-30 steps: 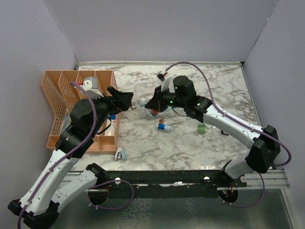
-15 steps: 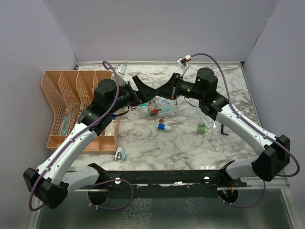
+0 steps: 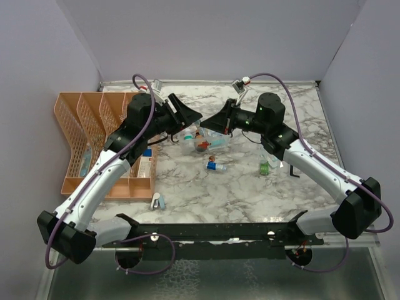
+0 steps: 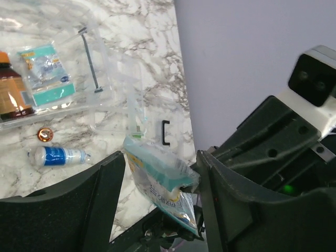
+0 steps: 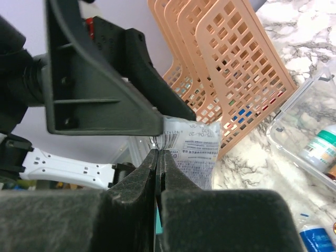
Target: Organize the medicine kit
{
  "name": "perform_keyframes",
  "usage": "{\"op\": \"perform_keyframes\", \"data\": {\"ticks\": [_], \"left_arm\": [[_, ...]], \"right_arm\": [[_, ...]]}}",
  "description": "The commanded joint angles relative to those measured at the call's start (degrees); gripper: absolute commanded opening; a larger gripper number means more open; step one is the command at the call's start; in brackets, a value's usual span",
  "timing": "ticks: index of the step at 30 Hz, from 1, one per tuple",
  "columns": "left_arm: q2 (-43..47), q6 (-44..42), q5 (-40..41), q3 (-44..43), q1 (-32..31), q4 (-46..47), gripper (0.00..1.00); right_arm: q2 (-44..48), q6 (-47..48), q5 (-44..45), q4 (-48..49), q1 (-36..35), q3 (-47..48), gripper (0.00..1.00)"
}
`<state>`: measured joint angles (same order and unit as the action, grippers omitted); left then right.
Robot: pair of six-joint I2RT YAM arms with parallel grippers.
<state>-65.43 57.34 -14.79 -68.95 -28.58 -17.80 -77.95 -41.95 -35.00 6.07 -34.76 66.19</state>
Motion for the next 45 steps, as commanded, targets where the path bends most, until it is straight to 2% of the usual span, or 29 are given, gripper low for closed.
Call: {"op": "perform_keyframes", "data": {"ticks": [1, 9, 18, 21, 22, 23, 26, 30, 33, 37, 42, 45], "left_arm": [[-2.47, 1.02, 1.43, -3.26, 0.36, -5.35, 0.57], [-5.34, 1.61, -1.52, -4.39, 0.8, -7.81, 0.49], [-8.52, -0.16, -2.02, -4.7, 0.98, -9.58, 0.25], [-9.29, -1.35, -1.94, -5.5, 1.13, -9.75, 0.11], [-9.42, -2.46, -1.66, -5.86, 1.2, -9.79, 0.06], [-9.43, -3.51, -1.2, -6.11, 1.3, -9.73, 0.01], [-8.88, -8.82, 1.07, -6.75, 1.93, -9.75, 0.0], [-6.64, -21.06, 1.33, -6.71, 3.03, -7.56, 0.0], [-3.78, -31.63, -5.51, -5.66, 3.33, -3.9, 0.0], [0.9, -42.19, -18.04, -4.38, 3.35, 0.4, 0.0], [4.25, -50.06, -29.63, -4.72, 3.35, 3.68, 0.0], [5.24, -51.82, -34.32, -5.48, 3.28, 5.51, 0.0]], "right_arm": [[-1.5, 5.6, -0.72, 0.17, 0.35, 0.42, 0.01], [-5.17, 11.31, 1.25, -4.32, -0.04, 2.19, 0.01], [-8.08, 12.43, -0.41, -4.01, -0.04, 3.57, 0.01], [-8.39, 13.3, -0.22, -4.9, -0.04, 3.85, 0.01], [-8.39, 13.64, -0.17, -5.26, -0.04, 3.84, 0.03], [-8.27, 14.1, -0.18, -5.68, -0.04, 3.84, 0.11], [-6.58, 14.73, 2.11, -6.53, 0.11, 3.23, 0.42], [-2.98, 16.48, 2.81, -6.81, 1.51, 2.45, 0.62], [-0.7, 16.61, -1.34, -5.81, 4.04, 2.58, 0.69], [0.86, 19.71, -8.42, -3.77, 6.88, 3.28, 0.71], [1.23, 26.86, -16.52, -5.37, 7.86, 5.63, 0.72], [2.56, 27.43, -19.45, -0.38, 7.82, 4.3, 0.74]]}}
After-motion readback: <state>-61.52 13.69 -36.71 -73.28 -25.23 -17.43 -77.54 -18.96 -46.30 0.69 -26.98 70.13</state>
